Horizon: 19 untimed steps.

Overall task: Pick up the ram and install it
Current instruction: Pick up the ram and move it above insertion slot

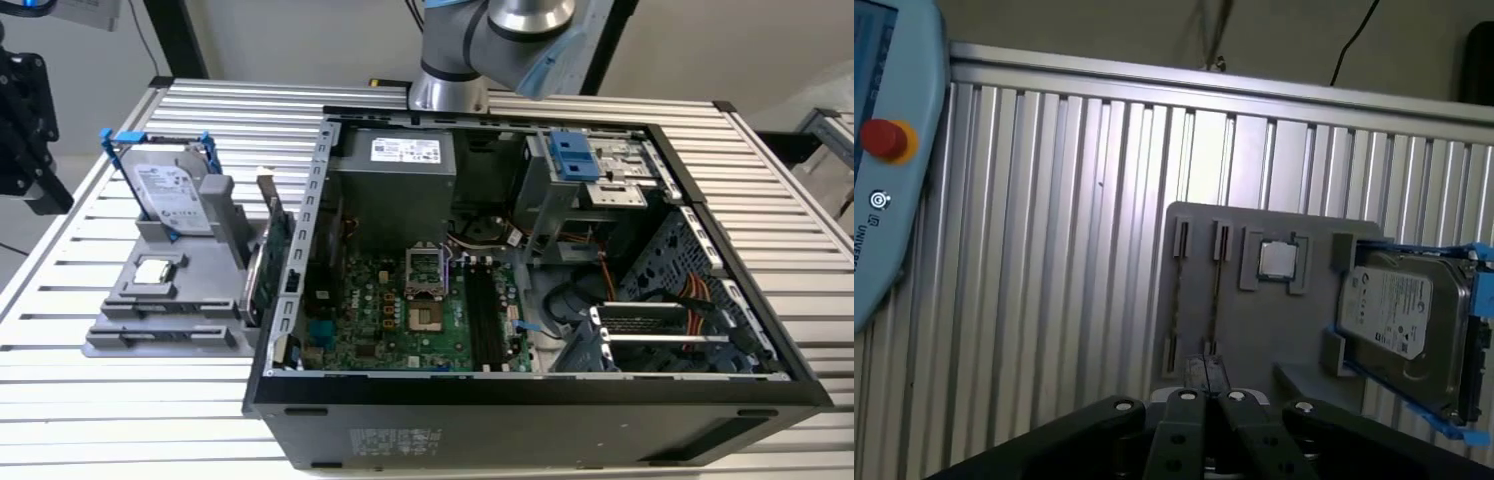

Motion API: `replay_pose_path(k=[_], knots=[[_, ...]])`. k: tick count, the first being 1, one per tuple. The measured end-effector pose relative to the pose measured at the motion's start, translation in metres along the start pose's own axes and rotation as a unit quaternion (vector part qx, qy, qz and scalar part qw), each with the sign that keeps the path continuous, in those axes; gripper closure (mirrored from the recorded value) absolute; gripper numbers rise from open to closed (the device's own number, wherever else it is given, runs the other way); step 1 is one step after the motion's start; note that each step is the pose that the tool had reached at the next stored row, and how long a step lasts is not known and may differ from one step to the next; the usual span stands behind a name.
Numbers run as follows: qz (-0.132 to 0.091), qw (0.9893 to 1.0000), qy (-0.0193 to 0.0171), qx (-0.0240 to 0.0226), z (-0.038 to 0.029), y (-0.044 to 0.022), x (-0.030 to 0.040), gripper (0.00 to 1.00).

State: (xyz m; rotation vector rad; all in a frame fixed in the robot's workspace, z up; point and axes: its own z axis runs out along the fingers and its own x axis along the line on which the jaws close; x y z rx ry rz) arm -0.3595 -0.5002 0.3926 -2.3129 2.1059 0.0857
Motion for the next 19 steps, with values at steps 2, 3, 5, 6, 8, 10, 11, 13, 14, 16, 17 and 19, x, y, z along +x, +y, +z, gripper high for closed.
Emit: replay_pose_path(k=[2, 3, 5, 6, 8, 10, 11, 13, 14, 16, 17, 19], knots=[[-0.001, 1.0000, -0.0003, 0.0001, 0.0001, 0.0000, 0.0001, 1.00], [-0.001, 1.0000, -0.0003, 0.0000, 0.0000, 0.0000, 0.0001, 1.00], [-0.001, 1.0000, -0.0004, 0.0000, 0.0000, 0.0000, 0.0001, 1.00], [-0.001, 1.0000, -0.0003, 0.0000, 0.0000, 0.0000, 0.0001, 1.00], [0.000, 1.0000, -0.0004, 0.0001, 0.0000, 0.0000, 0.0001, 1.00], [0.001, 1.0000, -0.0004, 0.0001, 0.0001, 0.0000, 0.0001, 1.00], [0.002, 1.0000, -0.0004, 0.0001, 0.0001, 0.0000, 0.0001, 1.00], [0.004, 1.0000, -0.0006, 0.0003, 0.0001, 0.0000, 0.0001, 1.00], [0.006, 1.0000, -0.0007, 0.0004, 0.0001, 0.0000, 0.0001, 1.00], [0.010, 0.9999, -0.0008, 0.0005, 0.0002, 0.0000, 0.0001, 1.00], [0.010, 0.9999, -0.0008, 0.0006, 0.0002, 0.0000, 0.0001, 1.00], [0.011, 0.9999, -0.0008, 0.0006, 0.0002, 0.0000, 0.0001, 1.00]])
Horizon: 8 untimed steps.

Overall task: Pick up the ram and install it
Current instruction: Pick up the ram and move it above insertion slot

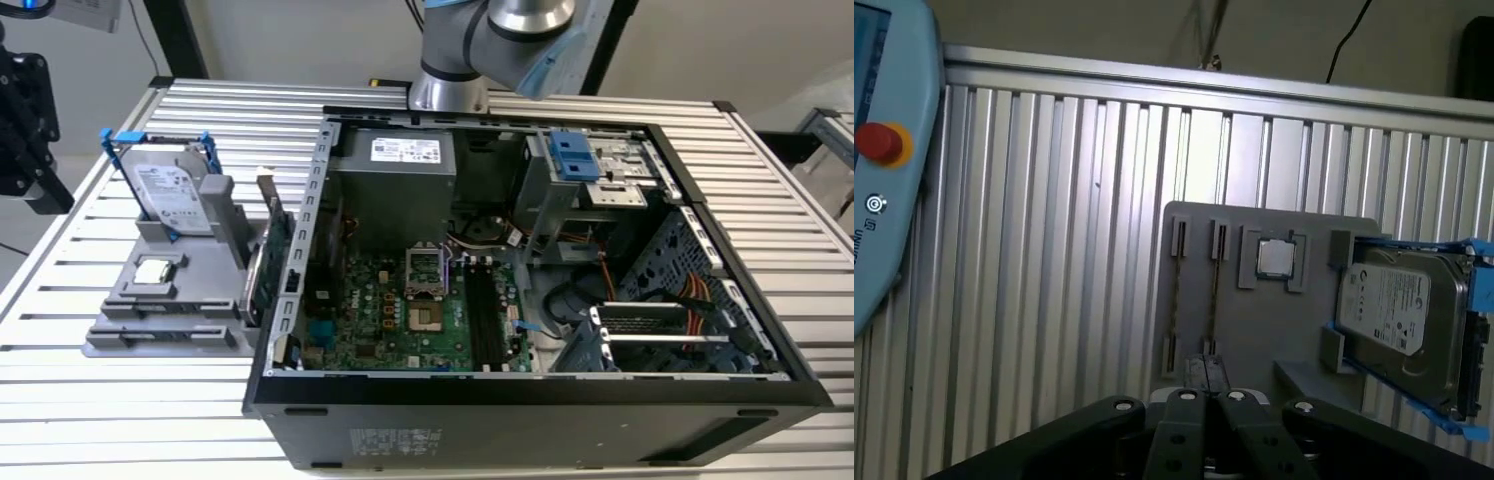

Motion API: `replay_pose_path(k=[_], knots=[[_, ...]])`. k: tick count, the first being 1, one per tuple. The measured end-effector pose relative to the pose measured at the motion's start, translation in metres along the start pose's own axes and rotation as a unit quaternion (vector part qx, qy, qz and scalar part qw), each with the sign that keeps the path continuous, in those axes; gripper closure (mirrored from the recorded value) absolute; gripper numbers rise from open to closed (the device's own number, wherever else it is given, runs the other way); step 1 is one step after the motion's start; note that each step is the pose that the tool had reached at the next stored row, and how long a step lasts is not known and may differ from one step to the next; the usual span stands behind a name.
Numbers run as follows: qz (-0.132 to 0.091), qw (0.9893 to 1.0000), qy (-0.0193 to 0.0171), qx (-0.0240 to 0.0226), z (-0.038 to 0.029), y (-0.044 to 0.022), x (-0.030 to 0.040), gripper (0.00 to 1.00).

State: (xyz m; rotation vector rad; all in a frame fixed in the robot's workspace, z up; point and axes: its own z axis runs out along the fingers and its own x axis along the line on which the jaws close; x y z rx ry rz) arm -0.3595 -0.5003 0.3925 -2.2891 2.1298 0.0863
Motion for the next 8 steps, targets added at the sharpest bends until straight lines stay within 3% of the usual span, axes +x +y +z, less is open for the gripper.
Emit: replay_pose_path(k=[5, 6, 8], knots=[[0.001, 1.0000, 0.0000, 0.0000, 0.0000, 0.0000, 0.0000, 1.00], [0.001, 1.0000, -0.0001, 0.0000, 0.0000, 0.0000, 0.0000, 0.00], [0.001, 1.0000, 0.0000, 0.0000, 0.0000, 0.0000, 0.0000, 0.00]])
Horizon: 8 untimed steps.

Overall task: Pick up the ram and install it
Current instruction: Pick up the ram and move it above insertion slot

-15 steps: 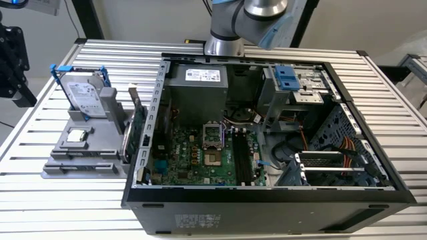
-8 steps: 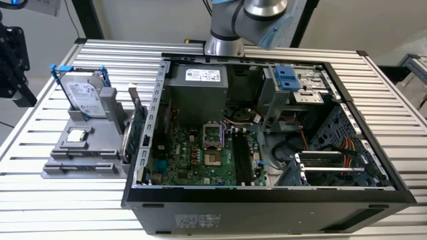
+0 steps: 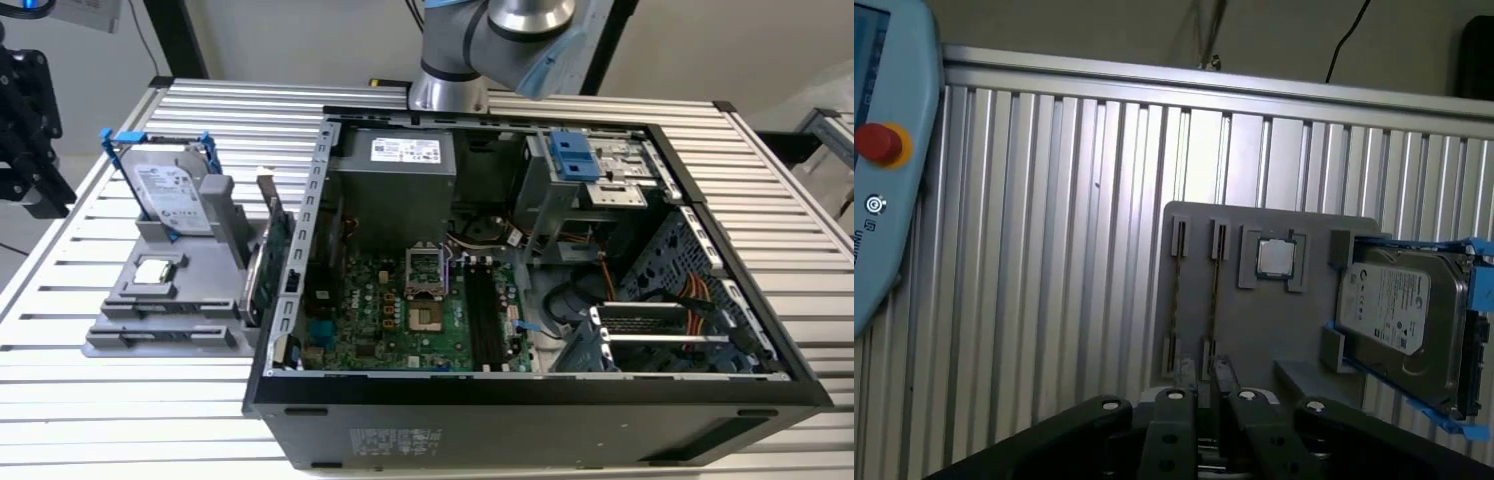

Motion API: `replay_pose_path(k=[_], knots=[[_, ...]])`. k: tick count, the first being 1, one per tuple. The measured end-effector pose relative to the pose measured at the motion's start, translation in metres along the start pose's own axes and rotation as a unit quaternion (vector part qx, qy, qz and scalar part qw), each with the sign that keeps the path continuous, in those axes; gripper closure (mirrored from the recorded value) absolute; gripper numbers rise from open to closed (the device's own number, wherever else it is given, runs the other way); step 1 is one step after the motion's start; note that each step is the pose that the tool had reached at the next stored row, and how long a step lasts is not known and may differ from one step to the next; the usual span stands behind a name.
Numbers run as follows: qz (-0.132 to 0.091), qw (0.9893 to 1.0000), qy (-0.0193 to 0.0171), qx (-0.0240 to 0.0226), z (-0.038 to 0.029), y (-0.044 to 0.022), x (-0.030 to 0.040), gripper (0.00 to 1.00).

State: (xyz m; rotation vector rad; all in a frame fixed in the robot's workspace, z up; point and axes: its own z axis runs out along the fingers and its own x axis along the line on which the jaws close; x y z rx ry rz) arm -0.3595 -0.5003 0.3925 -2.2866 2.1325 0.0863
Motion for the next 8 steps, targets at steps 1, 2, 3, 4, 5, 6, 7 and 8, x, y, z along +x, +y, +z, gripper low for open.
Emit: replay_pose_path(k=[1, 2, 3, 4, 5, 6, 7, 8], knots=[[0.000, 1.0000, 0.0000, 0.0000, 0.0000, 0.0000, 0.0000, 0.00], [0.000, 1.0000, 0.0000, 0.0000, 0.0000, 0.0000, 0.0000, 0.00], [0.000, 1.0000, 0.0000, 0.0000, 0.0000, 0.0000, 0.0000, 0.00], [0.001, 1.0000, 0.0000, 0.0000, 0.0000, 0.0000, 0.0000, 0.00], [0.001, 1.0000, 0.0000, 0.0000, 0.0000, 0.0000, 0.0000, 0.00], [0.001, 1.0000, 0.0000, 0.0000, 0.0000, 0.0000, 0.0000, 0.00], [0.001, 1.0000, 0.0000, 0.0001, 0.0000, 0.0000, 0.0000, 0.00], [0.001, 1.0000, 0.0000, 0.0001, 0.0000, 0.0000, 0.0000, 0.00]])
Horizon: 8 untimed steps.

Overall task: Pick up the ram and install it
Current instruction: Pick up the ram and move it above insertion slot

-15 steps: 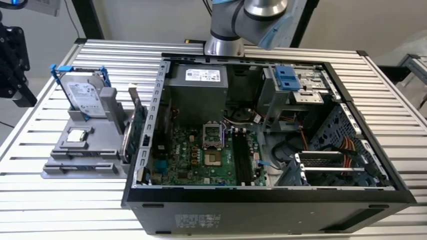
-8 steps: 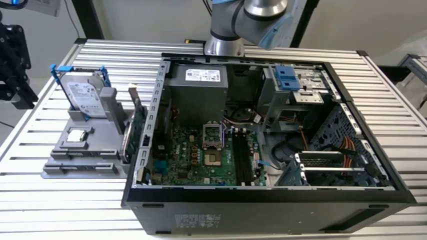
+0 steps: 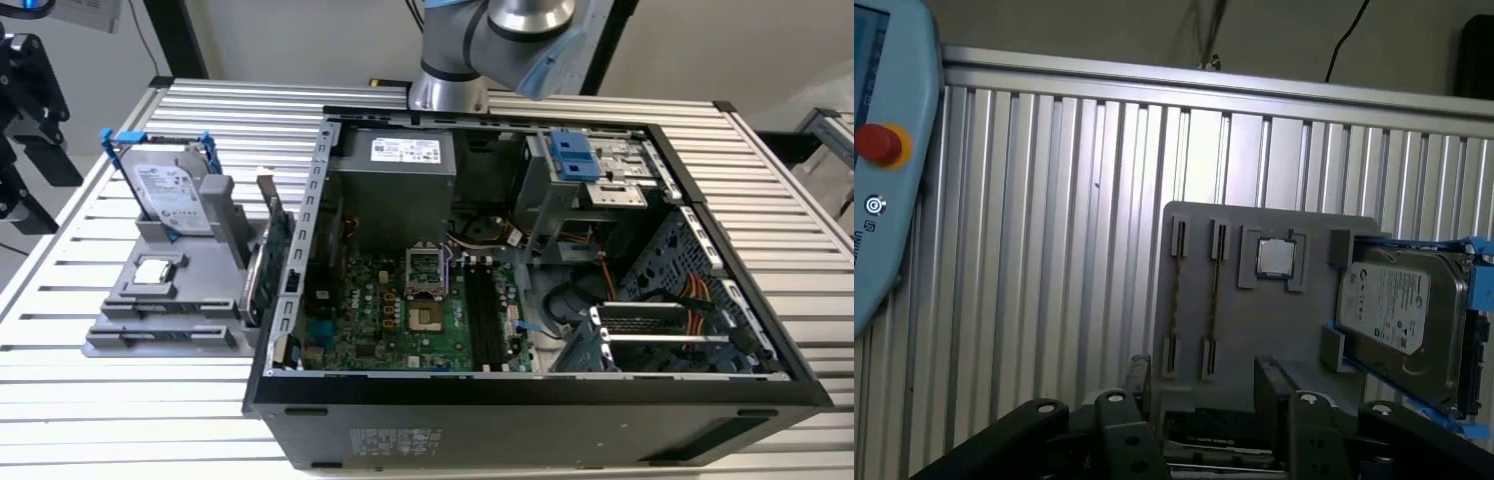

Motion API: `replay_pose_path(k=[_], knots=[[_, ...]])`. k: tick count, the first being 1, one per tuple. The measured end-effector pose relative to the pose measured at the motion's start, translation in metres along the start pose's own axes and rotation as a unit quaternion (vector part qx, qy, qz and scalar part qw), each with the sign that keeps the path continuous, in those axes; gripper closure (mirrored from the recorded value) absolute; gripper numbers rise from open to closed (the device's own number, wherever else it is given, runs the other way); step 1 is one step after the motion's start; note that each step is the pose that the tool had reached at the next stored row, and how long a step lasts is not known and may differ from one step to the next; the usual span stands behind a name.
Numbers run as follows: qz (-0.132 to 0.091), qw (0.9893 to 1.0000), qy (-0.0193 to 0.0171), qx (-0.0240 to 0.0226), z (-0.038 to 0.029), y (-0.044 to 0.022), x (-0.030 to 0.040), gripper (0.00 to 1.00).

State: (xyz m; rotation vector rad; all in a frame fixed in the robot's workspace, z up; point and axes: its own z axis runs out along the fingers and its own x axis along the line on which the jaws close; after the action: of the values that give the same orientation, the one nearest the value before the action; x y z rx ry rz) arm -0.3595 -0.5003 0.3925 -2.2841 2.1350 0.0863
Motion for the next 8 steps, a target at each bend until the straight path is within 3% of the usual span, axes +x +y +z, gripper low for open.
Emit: replay_pose_path(k=[8], knots=[[0.014, 0.9999, -0.0004, 0.0007, 0.0023, -0.0001, -0.0009, 0.00]])
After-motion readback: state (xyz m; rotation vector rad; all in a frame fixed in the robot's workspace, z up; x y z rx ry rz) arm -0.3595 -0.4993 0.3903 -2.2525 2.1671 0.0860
